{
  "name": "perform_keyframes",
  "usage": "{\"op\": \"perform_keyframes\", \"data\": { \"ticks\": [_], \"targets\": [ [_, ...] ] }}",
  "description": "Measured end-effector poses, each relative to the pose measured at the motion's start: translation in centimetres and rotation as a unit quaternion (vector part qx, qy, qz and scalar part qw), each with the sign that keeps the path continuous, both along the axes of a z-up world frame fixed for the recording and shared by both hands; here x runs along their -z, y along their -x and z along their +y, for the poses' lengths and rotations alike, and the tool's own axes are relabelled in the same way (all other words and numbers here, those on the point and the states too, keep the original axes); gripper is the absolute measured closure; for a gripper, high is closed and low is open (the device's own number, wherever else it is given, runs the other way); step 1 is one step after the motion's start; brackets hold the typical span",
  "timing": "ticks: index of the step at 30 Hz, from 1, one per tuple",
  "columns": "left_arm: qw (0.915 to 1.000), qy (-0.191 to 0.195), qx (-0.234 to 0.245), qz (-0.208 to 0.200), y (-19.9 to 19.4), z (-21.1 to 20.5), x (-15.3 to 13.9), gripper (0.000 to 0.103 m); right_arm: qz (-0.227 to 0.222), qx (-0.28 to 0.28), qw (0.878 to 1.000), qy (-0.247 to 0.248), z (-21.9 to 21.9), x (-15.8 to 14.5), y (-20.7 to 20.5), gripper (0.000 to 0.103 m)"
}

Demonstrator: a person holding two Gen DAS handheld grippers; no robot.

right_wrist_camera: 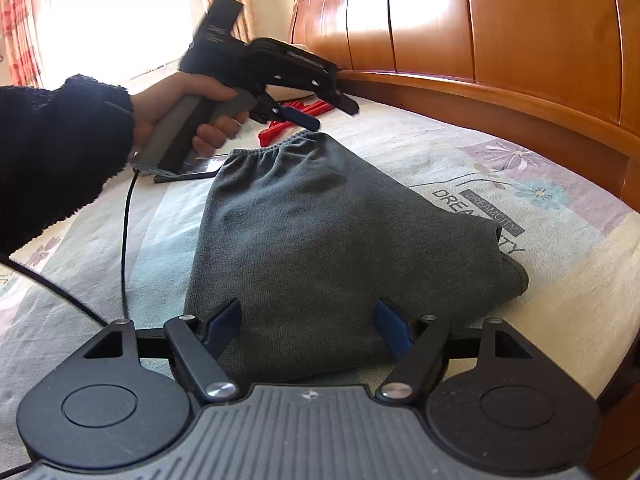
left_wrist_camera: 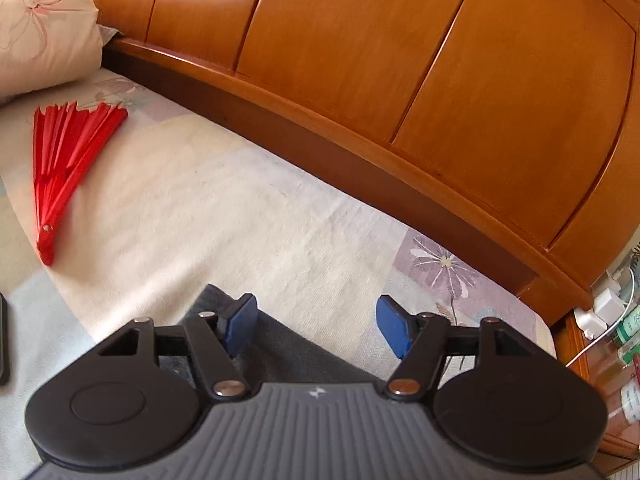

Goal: Fold clothes

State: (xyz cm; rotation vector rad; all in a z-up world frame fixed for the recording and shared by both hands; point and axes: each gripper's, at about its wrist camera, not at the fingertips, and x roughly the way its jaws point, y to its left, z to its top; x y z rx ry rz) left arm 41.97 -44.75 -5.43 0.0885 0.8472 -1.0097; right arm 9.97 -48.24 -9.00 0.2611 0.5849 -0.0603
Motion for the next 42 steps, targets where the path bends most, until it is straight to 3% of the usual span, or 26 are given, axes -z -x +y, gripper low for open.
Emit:
{"op": "perform_keyframes", "data": {
  "ticks": [5, 9, 13, 18, 26, 29, 31, 36, 42],
  "targets": [
    [0.9986, -0.041, -0.033, 0.004, -1.4, -0.1, 2.0, 0.036, 0.004, -0.005, 1.000, 0.003, 0.2, -0.1, -0.2, 0.021],
    [0.9988, -0.035, -0.033, 0.010, -0.5, 0.9, 0.0, 0.036, 0.001, 0.002, 1.000, -0.019, -0.3, -0.4, 0.1, 0.021],
    [0.9994, -0.031, 0.012, 0.013, 2.3, 2.3, -2.2, 0.034, -0.007, 0.013, 0.999, -0.050, -0.8, -0.8, 0.6, 0.021],
    [0.9967, -0.042, 0.050, 0.047, 5.9, 4.3, -0.6, 0.031, -0.008, 0.017, 0.999, -0.044, -0.7, -1.6, 1.6, 0.021],
    [0.9922, -0.108, -0.062, 0.008, 3.6, 9.8, 1.6, 0.033, -0.007, 0.032, 0.999, -0.039, -1.3, -2.5, 2.9, 0.020],
    [0.9930, -0.081, -0.084, 0.018, 3.0, 11.5, 0.6, 0.033, -0.003, 0.033, 0.999, -0.038, -1.4, -2.6, 3.0, 0.020],
    [0.9944, -0.073, -0.075, 0.008, 4.0, 11.9, -0.3, 0.032, -0.003, 0.029, 0.999, -0.028, -1.3, -2.8, 2.5, 0.020],
    [0.9933, -0.098, -0.023, -0.057, 9.6, 11.9, -1.5, 0.020, -0.004, 0.020, 0.999, 0.025, -1.6, -3.1, 0.3, 0.019],
    [0.9824, -0.140, 0.049, -0.114, 17.0, 13.6, -0.3, 0.012, 0.047, 0.005, 0.997, 0.067, -2.7, -0.4, -2.5, 0.018]
  ]
}}
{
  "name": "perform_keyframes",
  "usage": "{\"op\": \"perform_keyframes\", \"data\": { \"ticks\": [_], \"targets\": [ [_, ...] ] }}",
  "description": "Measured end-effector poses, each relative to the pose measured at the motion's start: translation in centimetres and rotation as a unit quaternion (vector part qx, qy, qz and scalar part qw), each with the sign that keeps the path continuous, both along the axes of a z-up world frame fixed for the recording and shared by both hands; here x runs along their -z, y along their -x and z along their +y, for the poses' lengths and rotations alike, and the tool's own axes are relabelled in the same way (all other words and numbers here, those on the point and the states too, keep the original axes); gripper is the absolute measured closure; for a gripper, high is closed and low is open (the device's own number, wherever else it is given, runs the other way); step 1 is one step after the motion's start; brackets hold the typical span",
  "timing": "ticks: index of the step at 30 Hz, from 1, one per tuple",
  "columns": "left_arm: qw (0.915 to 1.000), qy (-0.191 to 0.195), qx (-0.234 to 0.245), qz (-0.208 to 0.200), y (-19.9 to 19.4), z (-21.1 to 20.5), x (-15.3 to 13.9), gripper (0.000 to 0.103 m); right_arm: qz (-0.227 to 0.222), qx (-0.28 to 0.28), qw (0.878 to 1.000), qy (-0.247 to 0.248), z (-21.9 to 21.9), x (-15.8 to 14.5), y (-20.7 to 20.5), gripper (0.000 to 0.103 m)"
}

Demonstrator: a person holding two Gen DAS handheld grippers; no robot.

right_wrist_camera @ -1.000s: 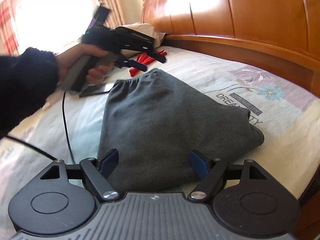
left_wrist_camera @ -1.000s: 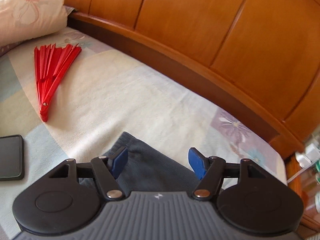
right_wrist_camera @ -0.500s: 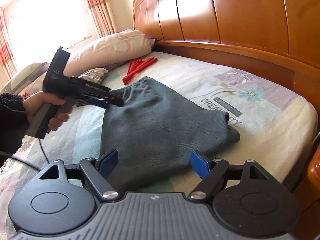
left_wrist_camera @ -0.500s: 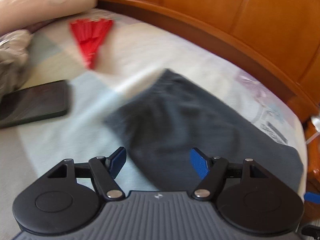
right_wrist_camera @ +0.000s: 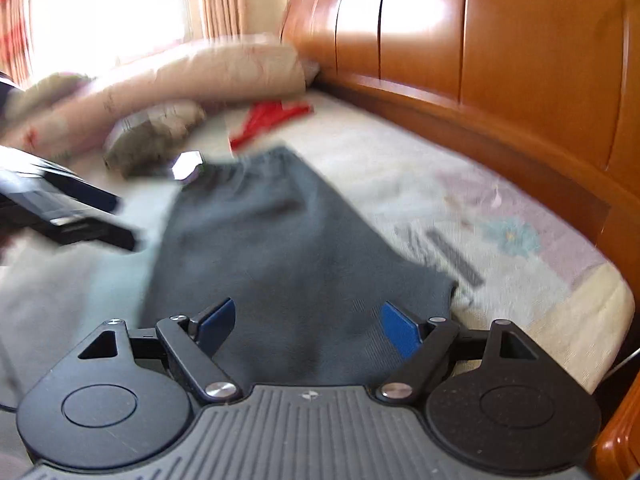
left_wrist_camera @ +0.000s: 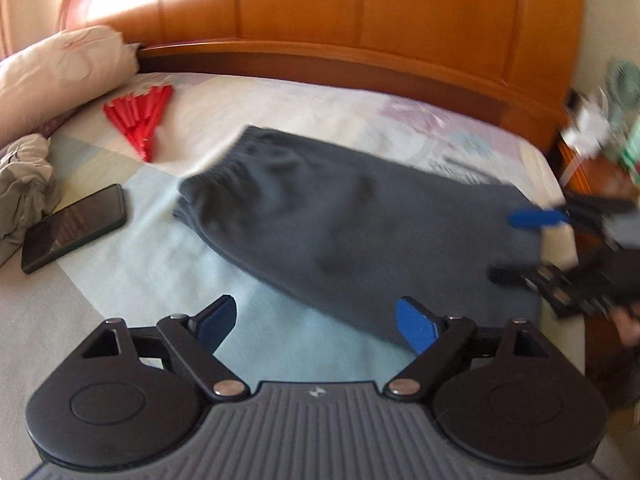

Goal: Fold clothes

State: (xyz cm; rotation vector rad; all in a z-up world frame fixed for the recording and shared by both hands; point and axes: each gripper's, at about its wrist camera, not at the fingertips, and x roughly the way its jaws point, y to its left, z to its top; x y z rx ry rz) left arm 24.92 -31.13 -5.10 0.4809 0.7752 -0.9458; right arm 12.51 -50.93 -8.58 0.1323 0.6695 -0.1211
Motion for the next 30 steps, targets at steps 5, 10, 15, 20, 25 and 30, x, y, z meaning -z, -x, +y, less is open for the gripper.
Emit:
{"op": "perform_keyframes", "data": {
  "ticks": [5, 10, 15, 20, 25, 30],
  "targets": [
    [0.9965, -0.041, 0.002, -0.072, 4.5, 1.9, 0.6, 0.010, -0.004, -0.026, 1.000, 0.018, 0.9, -1.4, 0.2, 0.017],
    [0.9964, -0.032, -0.022, -0.075, 6.5, 4.1, -0.3, 0.010, -0.004, -0.054, 0.998, 0.039, 2.7, -2.0, 0.3, 0.017],
    [0.9963, -0.001, -0.079, -0.035, 7.5, 6.8, -0.3, 0.008, 0.033, -0.058, 0.994, 0.082, 4.3, -0.6, 1.8, 0.017],
    [0.9907, 0.012, -0.136, -0.003, 9.1, 8.8, 0.4, 0.008, 0.027, -0.067, 0.993, 0.097, 6.0, -1.5, 2.5, 0.013],
    [0.9863, 0.029, -0.162, 0.010, 10.2, 10.5, 0.6, 0.008, 0.049, -0.073, 0.988, 0.126, 7.7, -0.4, 2.0, 0.013],
    [0.9818, 0.053, -0.181, 0.016, 10.3, 12.0, 0.6, 0.008, 0.038, -0.070, 0.989, 0.122, 8.7, -2.2, 3.0, 0.012]
  ]
}}
